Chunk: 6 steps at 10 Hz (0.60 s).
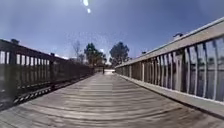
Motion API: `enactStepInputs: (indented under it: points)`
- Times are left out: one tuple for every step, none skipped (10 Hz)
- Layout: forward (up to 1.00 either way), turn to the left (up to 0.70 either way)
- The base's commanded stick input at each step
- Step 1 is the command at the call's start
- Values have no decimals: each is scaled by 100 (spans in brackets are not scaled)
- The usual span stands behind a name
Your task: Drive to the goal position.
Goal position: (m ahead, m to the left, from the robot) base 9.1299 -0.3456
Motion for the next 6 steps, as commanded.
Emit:
enactStepInputs:
  points:
    - [70, 0]
    - [70, 0]
    - [70, 0]
    - [70, 0]
    - [70, 0]
    - [70, 0]
